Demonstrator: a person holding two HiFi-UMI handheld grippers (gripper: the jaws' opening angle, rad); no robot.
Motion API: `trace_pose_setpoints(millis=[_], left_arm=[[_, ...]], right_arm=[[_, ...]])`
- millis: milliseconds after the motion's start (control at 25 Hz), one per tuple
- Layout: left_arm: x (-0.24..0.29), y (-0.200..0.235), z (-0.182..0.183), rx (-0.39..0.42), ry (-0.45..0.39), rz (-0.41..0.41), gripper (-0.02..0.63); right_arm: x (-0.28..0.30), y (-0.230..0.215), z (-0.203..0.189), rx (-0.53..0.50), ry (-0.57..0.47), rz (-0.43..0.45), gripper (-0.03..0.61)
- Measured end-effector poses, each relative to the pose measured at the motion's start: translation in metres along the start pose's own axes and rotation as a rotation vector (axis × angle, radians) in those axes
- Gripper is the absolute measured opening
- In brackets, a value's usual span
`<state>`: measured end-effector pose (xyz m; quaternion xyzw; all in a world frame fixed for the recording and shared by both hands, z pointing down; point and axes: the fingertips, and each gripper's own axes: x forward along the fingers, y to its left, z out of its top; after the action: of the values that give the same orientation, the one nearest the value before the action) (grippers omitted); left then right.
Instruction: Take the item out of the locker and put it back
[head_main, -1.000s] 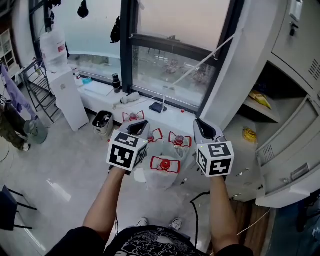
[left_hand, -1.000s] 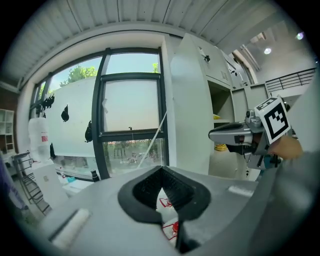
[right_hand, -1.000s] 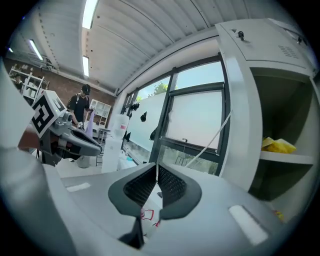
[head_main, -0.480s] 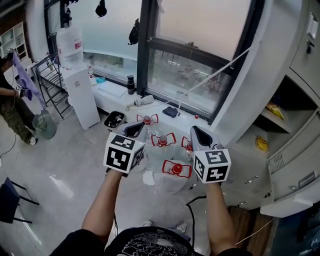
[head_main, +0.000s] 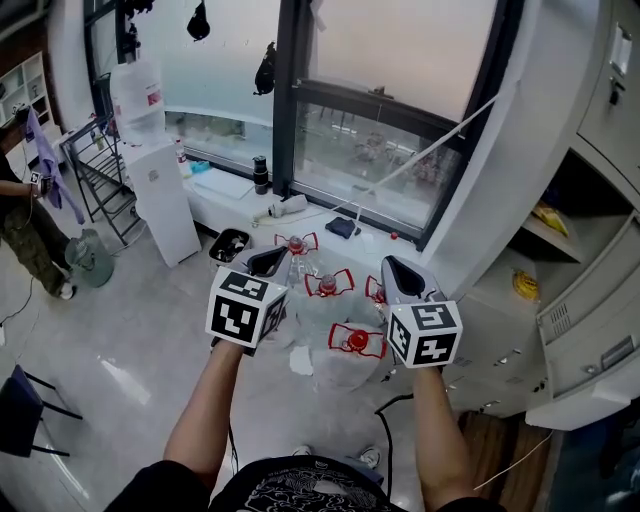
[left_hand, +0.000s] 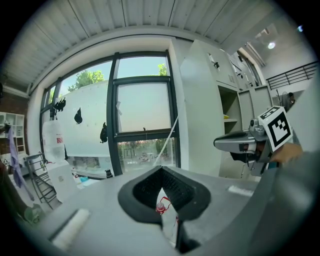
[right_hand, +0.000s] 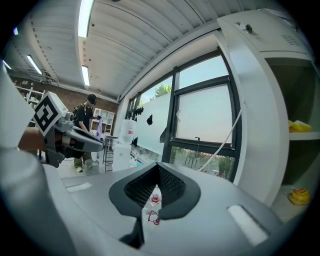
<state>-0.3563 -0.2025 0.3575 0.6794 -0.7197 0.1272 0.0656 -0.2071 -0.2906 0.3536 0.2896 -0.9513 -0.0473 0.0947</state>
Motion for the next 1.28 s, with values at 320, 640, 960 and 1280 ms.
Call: trace_pose_setpoints(millis=[320, 640, 960, 1280], left_arm=[[-0.001, 0.0, 0.0, 0.002, -0.001, -0.002, 0.002], [-0.003, -0.003, 0.001, 0.003, -0.004, -0.001, 0.002], [-0.006, -0.008, 0.002, 0.004, -0.005, -0.005, 0.002], [-0.01, -0.008, -0.001, 0.004, -0.007, -0.006, 0.002]], right_arm=[[-0.003, 0.002, 0.002, 0.006, -0.009, -0.001, 0.026], [-0.007, 0.002, 0.0, 0.012, -0.013, -0.001, 0.026], [-0.012, 0.005, 0.0, 0.008, -0.013, 0.003, 0.026], [-0.015, 0.011, 0.0, 0.004, -0.012, 0.006, 0.026]])
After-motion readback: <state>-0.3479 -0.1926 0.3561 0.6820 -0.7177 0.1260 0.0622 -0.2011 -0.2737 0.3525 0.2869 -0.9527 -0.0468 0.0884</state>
